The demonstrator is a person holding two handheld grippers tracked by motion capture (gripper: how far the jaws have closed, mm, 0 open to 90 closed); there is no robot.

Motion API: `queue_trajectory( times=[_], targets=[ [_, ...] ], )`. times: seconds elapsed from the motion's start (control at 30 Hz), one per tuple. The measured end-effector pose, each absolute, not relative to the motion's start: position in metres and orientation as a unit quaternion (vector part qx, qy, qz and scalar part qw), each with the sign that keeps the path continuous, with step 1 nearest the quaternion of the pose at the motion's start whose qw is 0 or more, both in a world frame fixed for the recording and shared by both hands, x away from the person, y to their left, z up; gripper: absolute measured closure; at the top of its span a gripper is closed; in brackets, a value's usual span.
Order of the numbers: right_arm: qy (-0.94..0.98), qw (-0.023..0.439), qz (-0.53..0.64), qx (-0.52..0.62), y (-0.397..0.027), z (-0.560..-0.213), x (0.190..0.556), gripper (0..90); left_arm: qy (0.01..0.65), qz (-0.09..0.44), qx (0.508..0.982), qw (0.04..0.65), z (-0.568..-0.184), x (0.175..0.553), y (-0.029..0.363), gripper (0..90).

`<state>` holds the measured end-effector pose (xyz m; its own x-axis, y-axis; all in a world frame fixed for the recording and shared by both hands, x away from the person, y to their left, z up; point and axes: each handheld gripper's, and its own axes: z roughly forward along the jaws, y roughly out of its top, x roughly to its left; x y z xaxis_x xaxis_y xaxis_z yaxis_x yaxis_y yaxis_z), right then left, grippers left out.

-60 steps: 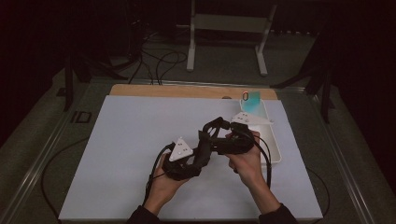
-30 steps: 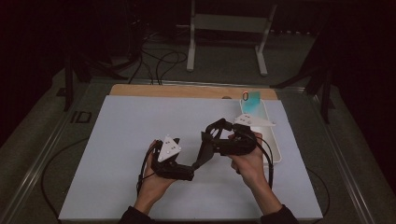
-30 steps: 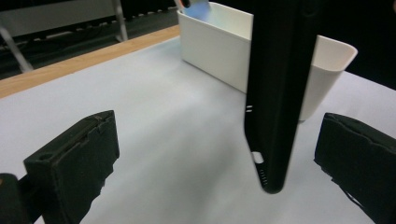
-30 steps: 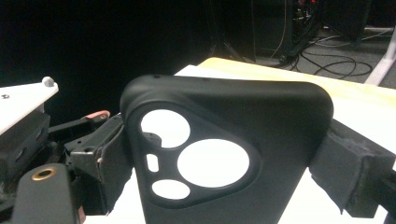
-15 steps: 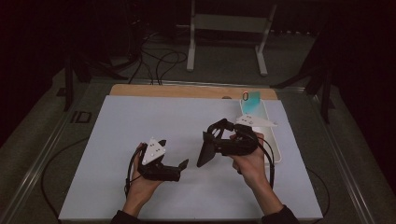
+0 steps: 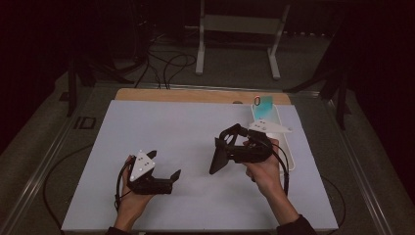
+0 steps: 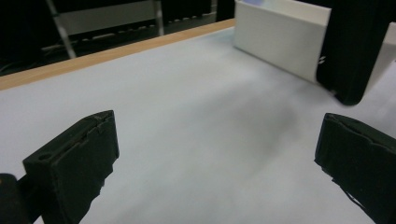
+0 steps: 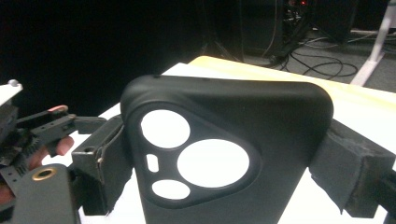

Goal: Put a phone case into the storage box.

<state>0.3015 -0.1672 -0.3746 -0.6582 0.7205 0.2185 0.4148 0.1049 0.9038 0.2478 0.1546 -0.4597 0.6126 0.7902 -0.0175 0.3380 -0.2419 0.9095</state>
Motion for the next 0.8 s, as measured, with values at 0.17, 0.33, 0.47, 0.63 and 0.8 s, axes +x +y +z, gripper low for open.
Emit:
queue_trajectory(
  times=[0.17,0.33,0.47,0.63,0.8],
  targets=[
    [0.730,0.145,0.540,0.393,-0.170,-0.375,0.303,14.1,0.391,0.249,0.745,0.479,-0.467,0.241,0.174,0.0],
    [0.731,0.148,0.540,0.391,-0.170,-0.374,0.304,14.2,0.399,0.263,0.744,0.467,-0.472,0.237,0.186,0.0],
    [0.731,0.150,0.539,0.391,-0.170,-0.375,0.304,14.1,0.407,0.273,0.738,0.463,-0.477,0.232,0.197,0.0],
    [0.729,0.152,0.538,0.394,-0.170,-0.374,0.306,14.1,0.412,0.282,0.731,0.466,-0.480,0.230,0.207,0.0],
    [0.727,0.158,0.539,0.395,-0.172,-0.373,0.307,14.1,0.425,0.290,0.722,0.462,-0.483,0.230,0.215,0.0]
  ],
)
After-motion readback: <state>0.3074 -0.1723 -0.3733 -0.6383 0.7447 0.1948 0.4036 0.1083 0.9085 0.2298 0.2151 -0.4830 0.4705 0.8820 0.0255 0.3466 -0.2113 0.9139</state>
